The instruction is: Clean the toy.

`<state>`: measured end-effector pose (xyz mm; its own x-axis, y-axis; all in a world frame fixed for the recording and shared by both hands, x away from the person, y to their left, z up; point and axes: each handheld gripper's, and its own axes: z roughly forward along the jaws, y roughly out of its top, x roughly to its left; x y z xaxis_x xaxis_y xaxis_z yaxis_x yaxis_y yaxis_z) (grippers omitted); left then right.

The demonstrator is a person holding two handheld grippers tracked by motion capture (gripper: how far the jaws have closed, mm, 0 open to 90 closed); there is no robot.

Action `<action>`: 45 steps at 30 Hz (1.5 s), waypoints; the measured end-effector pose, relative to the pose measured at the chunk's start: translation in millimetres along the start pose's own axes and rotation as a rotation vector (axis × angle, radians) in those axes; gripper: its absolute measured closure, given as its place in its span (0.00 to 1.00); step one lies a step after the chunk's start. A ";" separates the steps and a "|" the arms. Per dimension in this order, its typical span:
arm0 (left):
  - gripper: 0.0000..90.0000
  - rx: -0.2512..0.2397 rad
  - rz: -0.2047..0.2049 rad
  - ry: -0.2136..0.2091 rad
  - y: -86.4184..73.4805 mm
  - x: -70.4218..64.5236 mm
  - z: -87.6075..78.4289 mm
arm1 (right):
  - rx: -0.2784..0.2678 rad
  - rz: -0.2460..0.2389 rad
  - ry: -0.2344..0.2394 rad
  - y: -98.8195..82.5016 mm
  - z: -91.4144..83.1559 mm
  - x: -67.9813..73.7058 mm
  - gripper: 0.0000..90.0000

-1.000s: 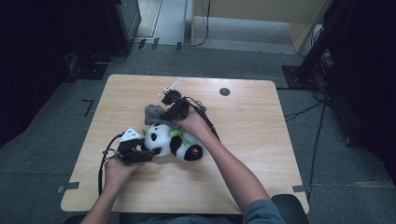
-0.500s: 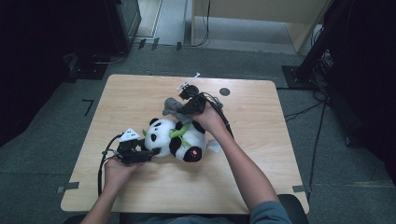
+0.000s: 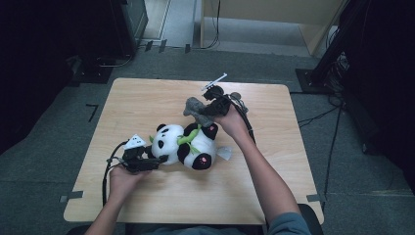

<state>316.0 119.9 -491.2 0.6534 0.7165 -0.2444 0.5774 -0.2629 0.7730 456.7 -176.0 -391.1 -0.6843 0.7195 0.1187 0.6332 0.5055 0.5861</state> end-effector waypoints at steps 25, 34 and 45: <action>0.31 -0.010 -0.019 -0.012 0.8 0.8 -0.3 | -0.025 -0.142 0.163 39.2 38.8 84.1 0.82; 0.31 0.002 -0.028 -0.004 0.9 -0.2 -0.2 | -0.009 -0.148 0.152 24.5 48.1 84.7 0.82; 0.32 0.003 -0.045 -0.017 0.5 0.6 0.7 | -0.010 -0.122 0.102 6.0 30.7 62.0 0.82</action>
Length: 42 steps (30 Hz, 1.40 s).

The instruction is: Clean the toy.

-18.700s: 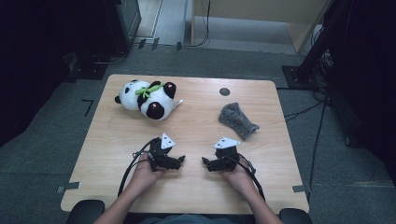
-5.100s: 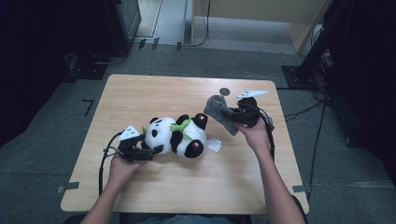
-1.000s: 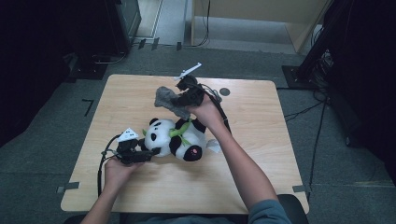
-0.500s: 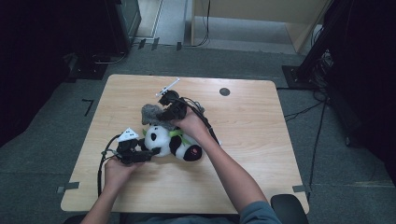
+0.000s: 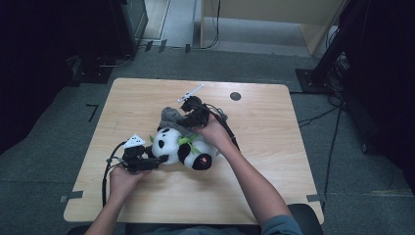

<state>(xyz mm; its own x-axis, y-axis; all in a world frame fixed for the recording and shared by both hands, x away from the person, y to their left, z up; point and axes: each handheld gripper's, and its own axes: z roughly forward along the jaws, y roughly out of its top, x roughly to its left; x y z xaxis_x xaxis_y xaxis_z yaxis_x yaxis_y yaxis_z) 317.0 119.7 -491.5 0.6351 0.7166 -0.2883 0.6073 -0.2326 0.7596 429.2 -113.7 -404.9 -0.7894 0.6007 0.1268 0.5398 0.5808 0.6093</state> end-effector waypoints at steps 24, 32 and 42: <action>0.32 -0.001 0.003 -0.009 -0.3 0.7 0.5 | -0.034 0.109 -0.099 -23.9 -33.4 -48.4 0.82; 0.32 -0.003 0.009 -0.011 -0.8 0.9 0.4 | -0.061 0.151 -0.121 -32.6 -46.0 -63.8 0.82; 0.31 -0.011 0.021 -0.013 -0.5 0.6 0.1 | -0.175 0.137 -0.044 -14.9 -66.9 -49.3 0.82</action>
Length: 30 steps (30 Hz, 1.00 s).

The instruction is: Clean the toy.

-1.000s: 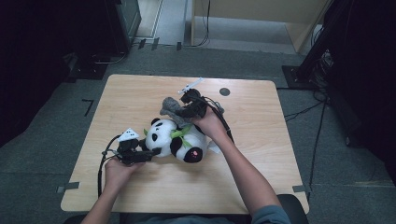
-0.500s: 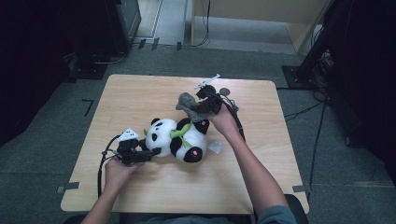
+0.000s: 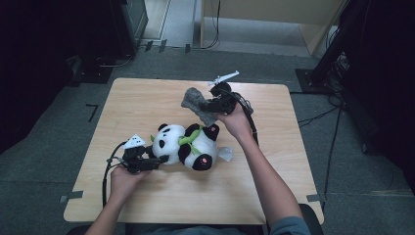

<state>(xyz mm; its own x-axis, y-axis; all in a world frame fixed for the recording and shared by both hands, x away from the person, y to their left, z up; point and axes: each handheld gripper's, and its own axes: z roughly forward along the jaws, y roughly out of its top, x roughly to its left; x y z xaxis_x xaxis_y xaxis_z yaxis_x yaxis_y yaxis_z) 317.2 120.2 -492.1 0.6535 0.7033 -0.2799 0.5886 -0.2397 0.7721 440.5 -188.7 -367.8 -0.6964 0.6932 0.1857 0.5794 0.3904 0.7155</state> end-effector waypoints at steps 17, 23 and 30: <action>0.30 -0.015 -0.014 -0.006 2.7 0.4 -0.4 | -0.017 -0.161 0.170 12.8 12.9 77.1 0.82; 0.30 -0.013 -0.015 -0.002 3.0 -0.1 -0.5 | 0.021 -0.180 0.220 -1.5 33.9 91.1 0.81; 0.30 -0.005 -0.015 0.002 2.9 -0.4 -0.3 | 0.079 -0.233 0.216 -17.5 52.9 104.0 0.79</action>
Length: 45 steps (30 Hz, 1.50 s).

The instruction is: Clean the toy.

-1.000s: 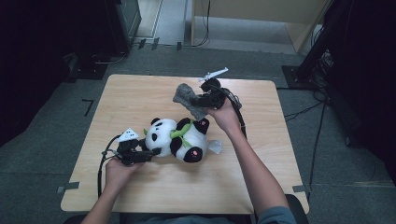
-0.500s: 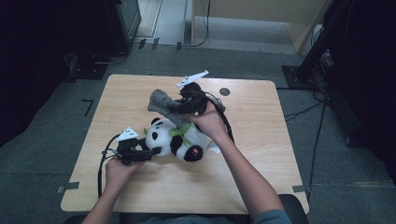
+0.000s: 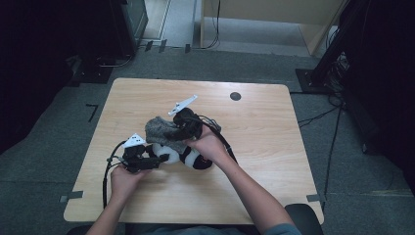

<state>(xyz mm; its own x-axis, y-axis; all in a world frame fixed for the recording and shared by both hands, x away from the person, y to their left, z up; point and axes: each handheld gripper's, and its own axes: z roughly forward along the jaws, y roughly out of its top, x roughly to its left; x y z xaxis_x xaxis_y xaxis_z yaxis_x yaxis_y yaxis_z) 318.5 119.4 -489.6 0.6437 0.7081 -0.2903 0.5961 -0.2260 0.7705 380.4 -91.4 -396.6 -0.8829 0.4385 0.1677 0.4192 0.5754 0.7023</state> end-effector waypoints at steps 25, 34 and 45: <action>0.34 -0.010 -0.019 0.000 -0.1 1.1 0.4 | 0.029 0.026 -0.120 -5.2 -8.8 -23.7 0.81; 0.35 -0.013 -0.024 -0.004 -0.1 1.1 0.5 | 0.022 0.108 -0.184 -17.9 -24.4 -54.2 0.82; 0.35 -0.014 -0.014 -0.006 -1.5 1.5 0.5 | 0.021 0.144 -0.267 -24.5 -48.8 -74.0 0.83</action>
<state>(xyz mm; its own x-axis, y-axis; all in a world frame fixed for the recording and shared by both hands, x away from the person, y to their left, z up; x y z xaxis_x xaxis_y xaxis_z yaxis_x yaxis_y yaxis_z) 318.8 120.5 -491.4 0.6379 0.7074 -0.3046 0.5983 -0.2061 0.7743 425.1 -171.7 -392.5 -0.7284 0.6811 0.0753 0.5429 0.5065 0.6698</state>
